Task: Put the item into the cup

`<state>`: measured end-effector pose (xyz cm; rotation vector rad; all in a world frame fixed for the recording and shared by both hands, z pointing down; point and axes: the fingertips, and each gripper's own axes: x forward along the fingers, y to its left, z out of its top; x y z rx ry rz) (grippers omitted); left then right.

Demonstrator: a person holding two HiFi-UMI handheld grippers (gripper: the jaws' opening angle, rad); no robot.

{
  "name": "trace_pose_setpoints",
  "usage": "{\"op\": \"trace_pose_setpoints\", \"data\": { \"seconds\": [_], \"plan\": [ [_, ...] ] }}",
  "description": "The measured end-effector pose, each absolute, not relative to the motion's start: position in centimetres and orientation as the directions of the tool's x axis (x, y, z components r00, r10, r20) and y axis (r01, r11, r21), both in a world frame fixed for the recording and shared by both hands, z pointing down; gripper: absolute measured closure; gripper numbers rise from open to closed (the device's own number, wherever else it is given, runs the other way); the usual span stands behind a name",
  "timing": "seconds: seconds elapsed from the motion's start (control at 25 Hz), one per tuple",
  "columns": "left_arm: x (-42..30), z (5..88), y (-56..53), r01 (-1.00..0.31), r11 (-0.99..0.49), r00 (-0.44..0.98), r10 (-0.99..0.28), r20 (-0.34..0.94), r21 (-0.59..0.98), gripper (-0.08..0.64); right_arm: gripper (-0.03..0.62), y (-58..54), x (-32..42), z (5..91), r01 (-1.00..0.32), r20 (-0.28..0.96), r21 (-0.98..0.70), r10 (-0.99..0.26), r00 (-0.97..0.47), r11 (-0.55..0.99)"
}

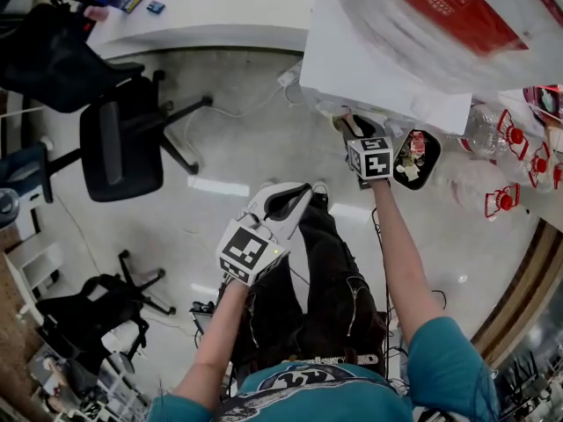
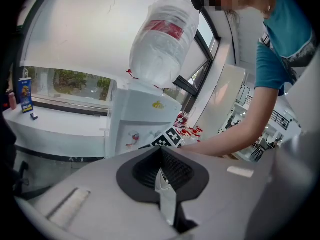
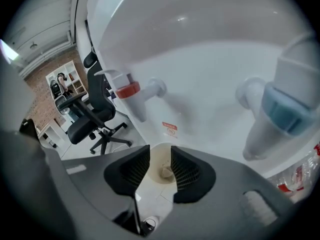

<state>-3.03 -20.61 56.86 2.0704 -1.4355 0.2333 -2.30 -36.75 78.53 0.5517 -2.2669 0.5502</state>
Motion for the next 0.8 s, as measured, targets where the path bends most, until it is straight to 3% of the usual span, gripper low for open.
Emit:
{"op": "trace_pose_setpoints", "data": {
  "seconds": [0.32,0.8],
  "plan": [
    [-2.3,54.7,-20.7,-0.899,-0.263,0.41,-0.785,0.464,0.349,0.561,0.471,-34.3,-2.1,74.4,-0.502,0.675,-0.291,-0.198,-0.711,0.814],
    [-0.4,51.0,-19.3,-0.912,-0.273,0.389,-0.811,0.438,0.306,0.561,0.512,-28.3,0.7,60.7,-0.379,0.489,-0.398,-0.156,-0.858,0.836]
  ]
}}
